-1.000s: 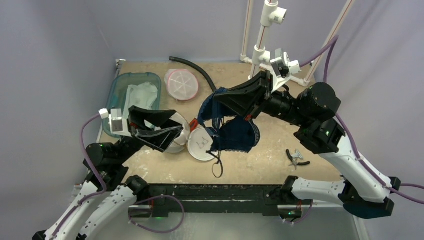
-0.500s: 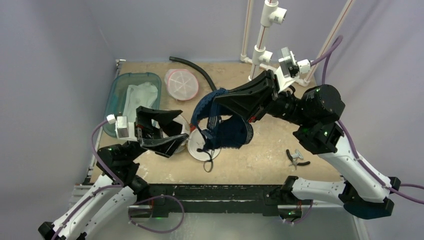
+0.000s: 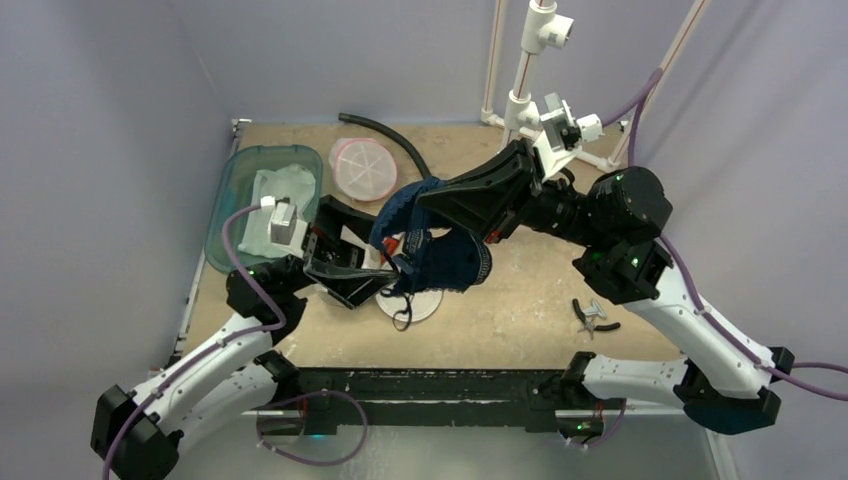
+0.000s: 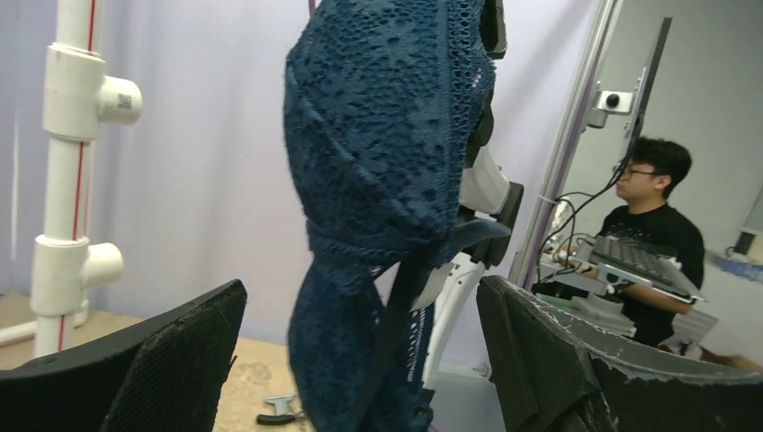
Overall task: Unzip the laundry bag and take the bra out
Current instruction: Pick up the bra from the laundry bag.
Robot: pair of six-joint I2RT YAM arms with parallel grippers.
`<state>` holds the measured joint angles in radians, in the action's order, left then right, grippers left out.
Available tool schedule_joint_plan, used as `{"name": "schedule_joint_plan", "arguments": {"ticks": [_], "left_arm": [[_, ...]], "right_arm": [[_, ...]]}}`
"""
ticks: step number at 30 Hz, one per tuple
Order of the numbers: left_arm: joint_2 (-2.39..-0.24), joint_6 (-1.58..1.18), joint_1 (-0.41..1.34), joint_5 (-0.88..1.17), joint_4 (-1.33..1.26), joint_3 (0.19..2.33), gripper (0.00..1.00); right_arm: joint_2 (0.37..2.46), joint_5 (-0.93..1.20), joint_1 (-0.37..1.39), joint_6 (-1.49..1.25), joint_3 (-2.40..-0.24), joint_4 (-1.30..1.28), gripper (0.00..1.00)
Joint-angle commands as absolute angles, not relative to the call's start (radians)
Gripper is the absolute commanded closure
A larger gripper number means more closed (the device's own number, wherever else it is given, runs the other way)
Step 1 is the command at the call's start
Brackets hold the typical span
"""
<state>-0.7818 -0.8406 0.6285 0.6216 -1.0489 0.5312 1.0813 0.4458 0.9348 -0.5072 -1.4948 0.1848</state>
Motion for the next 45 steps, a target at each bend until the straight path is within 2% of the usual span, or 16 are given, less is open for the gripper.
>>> {"name": "schedule_joint_plan", "arguments": {"ticks": [1,9,19,25,34,45], "left_arm": [[-0.838,-0.987,0.626,0.664,-1.322,0.531,0.01],[-0.911,-0.996,0.643,0.638,-1.424,0.515,0.01],[-0.966,-0.833,0.695,0.551,-1.281,0.518,0.01],[-0.892,-0.751,0.694,0.463,-1.19,0.466,0.01],[-1.087,-0.901,0.716,0.538,-1.467,0.536,0.01],[-1.155,-0.814,0.819,0.376,-1.494,0.56,0.03]], "right_arm": [[1.098,0.472,0.93,-0.543,-1.478,0.278,1.0],[1.143,0.486,0.931,-0.589,-1.457,0.343,1.0],[1.173,0.505,0.93,-0.618,-1.444,0.393,1.0],[1.145,0.489,0.93,-0.591,-1.448,0.367,1.0],[1.155,0.507,0.931,-0.621,-1.43,0.421,1.0],[1.127,0.467,0.93,-0.641,-1.363,0.487,1.0]]}}
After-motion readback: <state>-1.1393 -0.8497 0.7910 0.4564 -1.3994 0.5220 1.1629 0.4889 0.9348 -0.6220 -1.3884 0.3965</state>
